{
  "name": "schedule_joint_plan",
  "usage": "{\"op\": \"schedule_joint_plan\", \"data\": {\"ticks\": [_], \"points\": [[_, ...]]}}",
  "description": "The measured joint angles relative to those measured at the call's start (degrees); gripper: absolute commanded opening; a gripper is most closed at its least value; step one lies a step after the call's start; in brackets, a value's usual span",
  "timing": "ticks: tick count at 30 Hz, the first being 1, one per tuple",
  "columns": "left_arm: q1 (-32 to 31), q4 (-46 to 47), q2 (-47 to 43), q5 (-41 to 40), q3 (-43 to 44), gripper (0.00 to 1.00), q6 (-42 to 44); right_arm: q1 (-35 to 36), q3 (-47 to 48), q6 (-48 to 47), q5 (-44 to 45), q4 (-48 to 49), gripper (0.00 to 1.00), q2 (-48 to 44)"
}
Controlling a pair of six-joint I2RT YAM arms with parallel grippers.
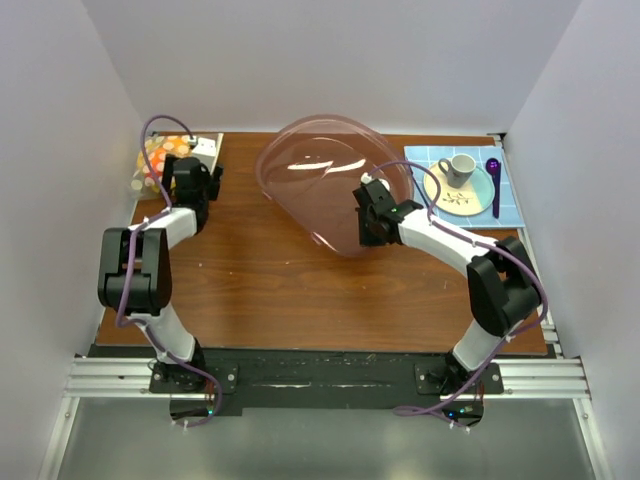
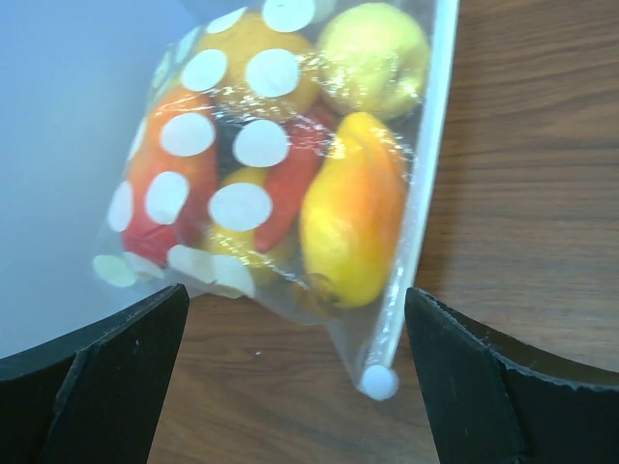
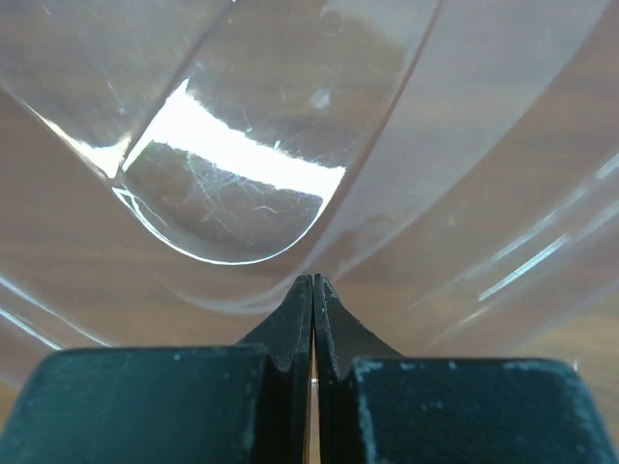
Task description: Open the zip-top bag and remove the fake food
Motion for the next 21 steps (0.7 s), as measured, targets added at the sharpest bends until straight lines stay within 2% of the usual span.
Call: {"op": "schedule_joint_plan", "data": {"ticks": [12, 21], "points": [[-3.48, 3.74, 7.56, -0.57, 0.00, 1.00, 2.84, 1.66, -2.43, 0.33, -0.79, -7.80, 0.00, -6.38], [-4.94, 10.67, 13.27, -7.87, 1.44, 0.99, 6.67, 3.28, -7.56, 1.95, 1.03, -15.65, 0.00, -21.38]]}}
